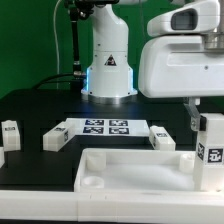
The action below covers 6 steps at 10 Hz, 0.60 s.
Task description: Assemble desk
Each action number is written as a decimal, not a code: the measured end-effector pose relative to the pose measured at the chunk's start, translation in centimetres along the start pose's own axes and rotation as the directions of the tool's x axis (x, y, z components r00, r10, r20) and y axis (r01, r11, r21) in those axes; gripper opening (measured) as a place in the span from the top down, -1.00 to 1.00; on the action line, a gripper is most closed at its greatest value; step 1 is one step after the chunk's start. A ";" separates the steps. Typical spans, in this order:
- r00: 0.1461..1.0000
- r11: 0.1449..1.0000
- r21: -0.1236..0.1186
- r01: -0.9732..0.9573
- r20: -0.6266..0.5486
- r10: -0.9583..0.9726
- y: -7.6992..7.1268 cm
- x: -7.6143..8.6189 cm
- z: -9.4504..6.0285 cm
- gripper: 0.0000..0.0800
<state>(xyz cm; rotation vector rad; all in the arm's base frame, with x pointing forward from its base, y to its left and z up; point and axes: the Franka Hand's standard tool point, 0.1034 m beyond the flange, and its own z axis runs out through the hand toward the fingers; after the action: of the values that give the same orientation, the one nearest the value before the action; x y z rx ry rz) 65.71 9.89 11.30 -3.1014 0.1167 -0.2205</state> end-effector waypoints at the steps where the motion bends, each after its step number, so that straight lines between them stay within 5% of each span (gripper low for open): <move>1: 0.996 0.996 -0.001 -0.087 0.001 0.087 0.0 0.0 0.0 0.27; 6: 0.869 0.869 -0.026 -0.495 -0.006 0.495 2.1 0.2 0.0 0.26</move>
Offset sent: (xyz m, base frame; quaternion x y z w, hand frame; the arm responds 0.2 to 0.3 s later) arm -0.0021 0.0034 -0.0027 0.0116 -0.0164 0.2742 0.9615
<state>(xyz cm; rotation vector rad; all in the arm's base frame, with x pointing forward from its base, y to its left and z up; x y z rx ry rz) 65.71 7.76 11.24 -2.9606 0.9072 -0.1977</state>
